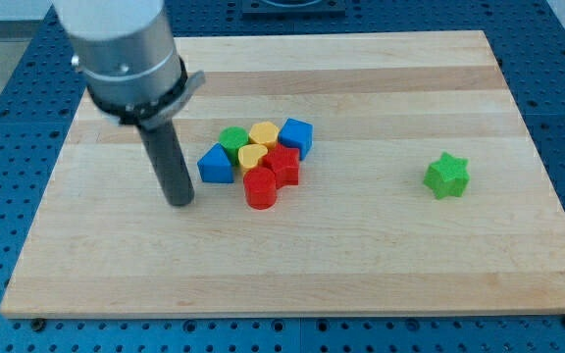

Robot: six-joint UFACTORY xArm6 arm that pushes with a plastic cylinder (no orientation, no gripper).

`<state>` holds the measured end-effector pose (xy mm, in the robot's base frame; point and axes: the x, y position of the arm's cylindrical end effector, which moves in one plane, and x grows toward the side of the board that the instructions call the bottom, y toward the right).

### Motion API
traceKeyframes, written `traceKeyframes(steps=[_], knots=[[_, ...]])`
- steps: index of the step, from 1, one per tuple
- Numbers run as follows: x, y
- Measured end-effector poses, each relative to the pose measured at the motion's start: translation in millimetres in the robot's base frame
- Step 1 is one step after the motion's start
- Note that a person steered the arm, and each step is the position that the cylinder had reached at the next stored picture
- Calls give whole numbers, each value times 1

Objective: Push the green star towards the bottom center

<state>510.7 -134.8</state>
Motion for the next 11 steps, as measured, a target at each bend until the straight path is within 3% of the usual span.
traceKeyframes(steps=[2,3,6,7,10,11], knots=[[102,33],[107,82],[106,450],[99,463],[-177,458],[-178,443]])
